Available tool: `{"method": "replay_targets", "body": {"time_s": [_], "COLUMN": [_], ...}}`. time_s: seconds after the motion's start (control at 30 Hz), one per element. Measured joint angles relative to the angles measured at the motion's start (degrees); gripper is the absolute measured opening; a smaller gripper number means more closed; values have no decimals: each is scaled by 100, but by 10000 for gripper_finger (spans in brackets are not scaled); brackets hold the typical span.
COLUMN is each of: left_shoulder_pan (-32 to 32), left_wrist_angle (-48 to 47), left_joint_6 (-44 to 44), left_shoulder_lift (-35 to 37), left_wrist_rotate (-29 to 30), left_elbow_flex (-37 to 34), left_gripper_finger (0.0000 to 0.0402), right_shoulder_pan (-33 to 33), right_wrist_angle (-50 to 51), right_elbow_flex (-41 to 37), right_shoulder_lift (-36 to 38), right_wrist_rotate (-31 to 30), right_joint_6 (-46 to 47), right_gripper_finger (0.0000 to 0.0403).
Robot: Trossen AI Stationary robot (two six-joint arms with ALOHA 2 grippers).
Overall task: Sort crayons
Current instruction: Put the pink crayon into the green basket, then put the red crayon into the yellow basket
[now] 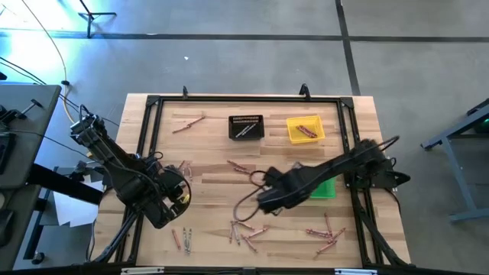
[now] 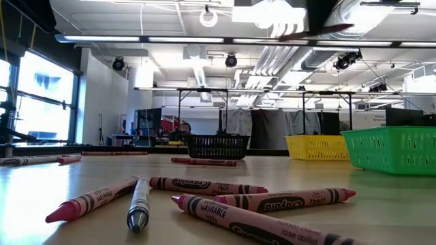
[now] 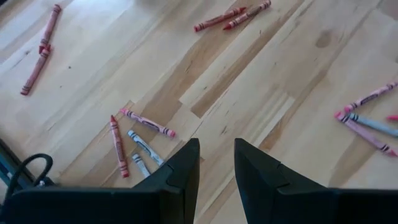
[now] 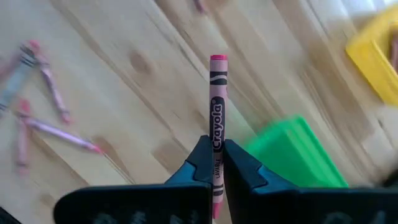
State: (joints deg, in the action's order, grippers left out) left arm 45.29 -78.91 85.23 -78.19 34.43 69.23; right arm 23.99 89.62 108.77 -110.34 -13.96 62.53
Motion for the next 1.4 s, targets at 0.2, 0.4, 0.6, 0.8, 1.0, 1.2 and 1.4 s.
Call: {"method": "replay_targets", "body": {"time_s": [0.2, 0.4, 0.6, 0.8, 1.0, 1.2, 1.4], "left_shoulder_pan": [-232, -700, -1174, -1552, -1890, -2068, -2069], "left_wrist_angle": [149, 501, 928, 1395, 1658, 1681, 1681], "left_joint_6": [22, 21, -29, -249, -495, -636, -1047], "left_shoulder_lift": [0, 2, 2, 2, 2, 2, 2], "left_wrist_rotate": [75, 87, 269, 343, 447, 444, 418], "left_elbow_flex": [0, 0, 0, 0, 0, 0, 0], "left_gripper_finger": [85, 85, 85, 85, 85, 85, 85], "right_shoulder_pan": [224, 265, 262, 265, 264, 633, 1556], "right_wrist_angle": [-482, -1660, -1976, -2011, -1944, -1856, -2606], "right_elbow_flex": [-2376, -4183, -5161, -5534, -5463, -5098, -5197], "right_shoulder_lift": [1380, 2589, 3218, 3440, 3509, 3739, 3592], "right_wrist_rotate": [392, 417, 392, 434, 486, 800, 846], "right_joint_6": [951, 1563, 1709, 1538, 1369, 2182, 4026], "right_gripper_finger": [1, 1, 8, 55, 105, 115, 116]}}
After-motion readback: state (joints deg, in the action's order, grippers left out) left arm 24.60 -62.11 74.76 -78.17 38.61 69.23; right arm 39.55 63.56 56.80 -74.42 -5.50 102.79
